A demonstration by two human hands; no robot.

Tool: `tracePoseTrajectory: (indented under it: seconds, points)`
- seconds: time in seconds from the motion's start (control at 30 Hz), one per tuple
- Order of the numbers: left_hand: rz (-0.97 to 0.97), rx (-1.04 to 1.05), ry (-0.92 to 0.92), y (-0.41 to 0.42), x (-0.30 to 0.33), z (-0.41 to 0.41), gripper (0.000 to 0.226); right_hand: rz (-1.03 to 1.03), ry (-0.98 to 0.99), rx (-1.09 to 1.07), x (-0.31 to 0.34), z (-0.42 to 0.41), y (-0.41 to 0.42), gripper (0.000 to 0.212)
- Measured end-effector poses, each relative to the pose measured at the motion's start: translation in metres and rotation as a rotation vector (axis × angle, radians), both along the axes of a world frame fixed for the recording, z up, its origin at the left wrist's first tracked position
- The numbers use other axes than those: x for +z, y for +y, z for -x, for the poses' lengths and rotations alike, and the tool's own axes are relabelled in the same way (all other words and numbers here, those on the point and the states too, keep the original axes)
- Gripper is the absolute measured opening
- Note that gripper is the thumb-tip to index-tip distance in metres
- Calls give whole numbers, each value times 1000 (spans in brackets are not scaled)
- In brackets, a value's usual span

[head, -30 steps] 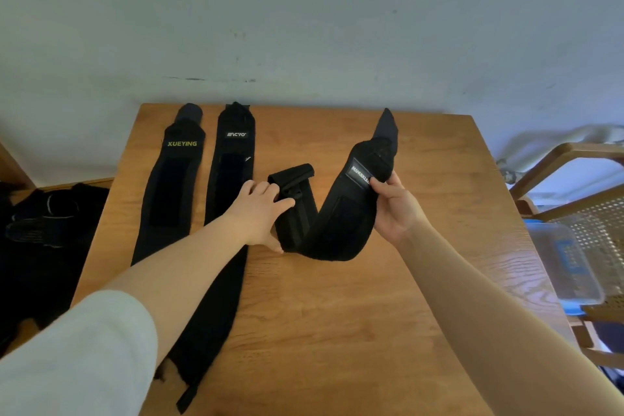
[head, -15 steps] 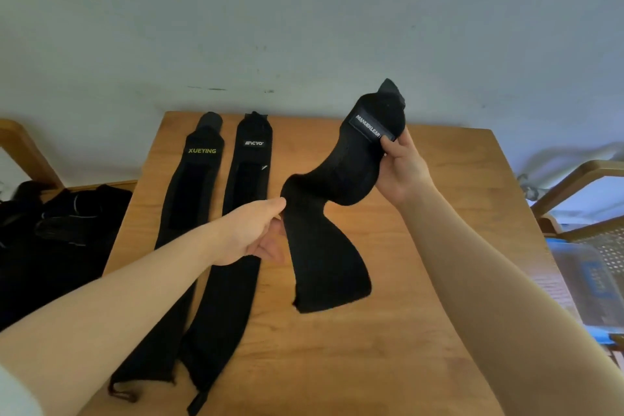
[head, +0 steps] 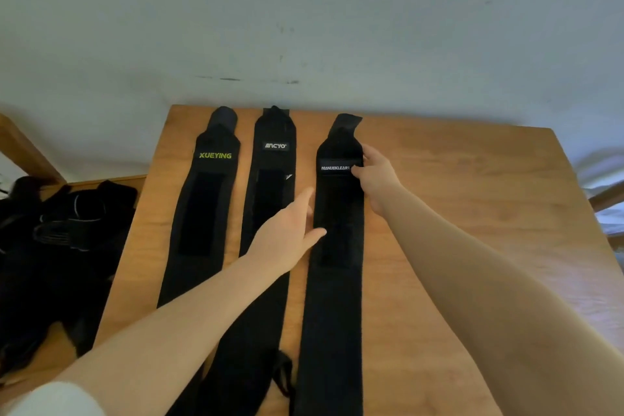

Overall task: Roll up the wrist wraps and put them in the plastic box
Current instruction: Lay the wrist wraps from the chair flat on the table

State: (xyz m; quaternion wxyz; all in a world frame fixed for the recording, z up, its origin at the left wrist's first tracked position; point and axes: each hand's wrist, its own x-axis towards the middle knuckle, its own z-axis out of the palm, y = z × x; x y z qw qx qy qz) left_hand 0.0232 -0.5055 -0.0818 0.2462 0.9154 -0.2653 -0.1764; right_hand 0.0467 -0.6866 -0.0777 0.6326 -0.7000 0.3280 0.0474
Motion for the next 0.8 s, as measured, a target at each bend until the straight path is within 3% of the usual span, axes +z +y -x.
tracePoseTrajectory:
  seconds: [0.1, 0.13, 0.2, 0.3, 0.33, 0.43, 0.53, 0.67, 0.73, 0.8]
  points:
    - [-98, -219, -298, 1, -11, -8, 81, 29, -11, 26, -2, -22, 9, 39]
    - [-160, -289, -319, 2, -15, -12, 79, 50, -9, 31, -4, -28, 13, 40]
    - [-295, -366, -250, 3, -22, -19, 83, 156, -7, 23, -10, -35, 19, 46]
    - [-372, -428, -176, 4, -29, -27, 105, 611, 13, 36, -10, -29, 24, 52]
    - [-384, -445, -185, 4, -29, -28, 109, 645, -2, 23, -9, -22, 26, 51]
    - [-420, -463, -221, 3, -26, -34, 113, 528, 30, -65, -4, 14, 28, 39]
    - [-470, -473, -195, -1, -21, -35, 115, 515, 215, -8, -2, 68, 18, 25]
    - [-517, -407, -302, -3, -6, -18, 111, 402, 478, 155, 4, 132, 19, 34]
    - [-413, -407, -438, -2, 4, 5, 90, 343, 548, 198, 7, 150, 32, 41]
    - [-266, -525, -476, 1, 6, 39, 54, 284, 542, 190, 9, 160, 45, 40]
